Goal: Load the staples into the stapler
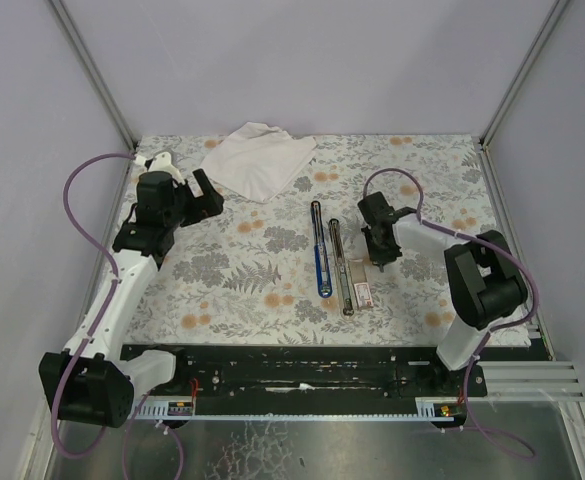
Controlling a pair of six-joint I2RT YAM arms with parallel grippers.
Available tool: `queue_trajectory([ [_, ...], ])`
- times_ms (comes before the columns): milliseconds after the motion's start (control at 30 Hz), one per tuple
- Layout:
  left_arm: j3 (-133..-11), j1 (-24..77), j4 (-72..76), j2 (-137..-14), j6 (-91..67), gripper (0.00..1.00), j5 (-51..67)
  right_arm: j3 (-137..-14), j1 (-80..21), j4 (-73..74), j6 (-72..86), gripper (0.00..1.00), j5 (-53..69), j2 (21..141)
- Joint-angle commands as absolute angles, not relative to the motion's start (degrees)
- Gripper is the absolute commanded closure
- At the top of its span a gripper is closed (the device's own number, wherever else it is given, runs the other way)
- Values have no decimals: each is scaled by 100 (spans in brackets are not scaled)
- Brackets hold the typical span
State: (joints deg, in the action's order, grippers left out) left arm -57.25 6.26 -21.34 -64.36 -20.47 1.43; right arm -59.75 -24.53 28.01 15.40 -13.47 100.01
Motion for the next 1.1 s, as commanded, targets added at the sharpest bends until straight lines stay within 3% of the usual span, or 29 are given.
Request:
queue_trajectory([
  [0,-5430,676,-1528,-6410,-2545,4,950,-5949,-2430,2599,1891,83,-751,9354],
  [300,-4992,848,-1538,-6209,-2793,3,938,-6269,-3538,2612,2674,83,-275,8873],
  [500,-4801,841,-1646,-6192,-2849,3,890,-6765,-4695,2470,3210,82,-381,9442],
  [867,-4303,845,-1564,-6076,-3149,3,1046,-7298,-5488,2522,3580,81,-727,10610],
  [933,-4255,844,-1564,-6061,-3184,3,1052,-7337,-5546,2534,3624,79,-761,10686],
  [1067,-4168,871,-1543,-6068,-3274,3,1082,-7392,-5599,2609,3632,64,-836,10734],
])
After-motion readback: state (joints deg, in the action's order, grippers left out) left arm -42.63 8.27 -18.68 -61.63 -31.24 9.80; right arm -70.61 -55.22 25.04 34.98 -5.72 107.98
